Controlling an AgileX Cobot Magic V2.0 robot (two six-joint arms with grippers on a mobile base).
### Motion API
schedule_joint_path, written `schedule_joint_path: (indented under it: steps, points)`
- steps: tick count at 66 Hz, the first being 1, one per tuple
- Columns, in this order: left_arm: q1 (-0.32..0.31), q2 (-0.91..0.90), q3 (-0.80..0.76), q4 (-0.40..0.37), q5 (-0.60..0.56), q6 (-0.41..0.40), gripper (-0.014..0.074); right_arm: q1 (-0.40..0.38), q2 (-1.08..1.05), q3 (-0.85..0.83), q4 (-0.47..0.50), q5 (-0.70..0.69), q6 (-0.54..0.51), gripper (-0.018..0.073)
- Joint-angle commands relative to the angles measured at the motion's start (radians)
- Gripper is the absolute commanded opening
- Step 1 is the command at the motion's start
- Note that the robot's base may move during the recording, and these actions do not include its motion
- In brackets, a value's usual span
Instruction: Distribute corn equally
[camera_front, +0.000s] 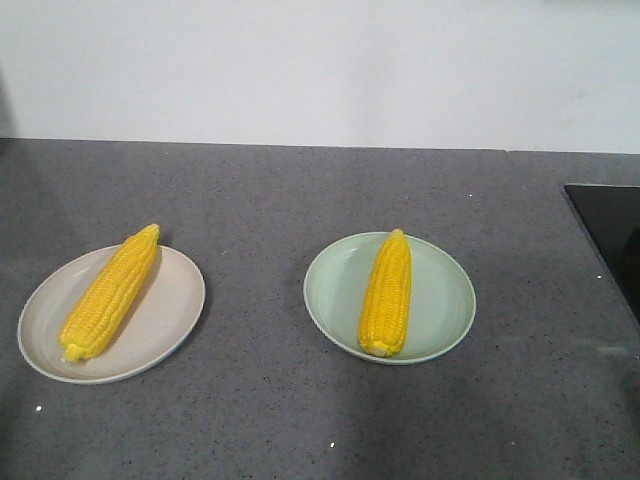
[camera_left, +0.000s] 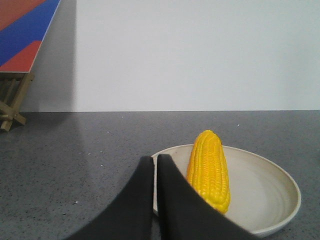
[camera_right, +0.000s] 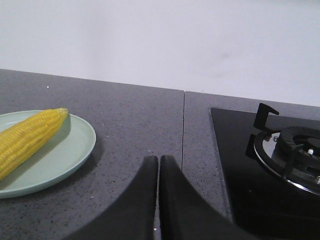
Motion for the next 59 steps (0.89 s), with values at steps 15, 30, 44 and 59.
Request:
schedule_joint_path:
  steps: [15, 30, 44, 59]
  points:
    - [0.003, -0.017, 0.012, -0.002, -0.080, -0.009, -0.0006, -0.007, -0.128, 0.127, 0.001, -0.162, -0.005, -0.0010]
    - [0.003, -0.017, 0.012, -0.002, -0.079, -0.009, -0.0006, -0.007, -0.127, 0.177, 0.000, -0.201, -0.005, -0.0010]
    - [0.003, -0.017, 0.012, -0.002, -0.079, -0.009, -0.0006, -0.007, -0.124, 0.177, 0.000, -0.198, -0.005, -0.0010]
    - [0.003, -0.017, 0.012, -0.002, -0.079, -0.009, -0.0006, -0.007, -0.124, 0.178, -0.083, -0.216, 0.094, -0.0008]
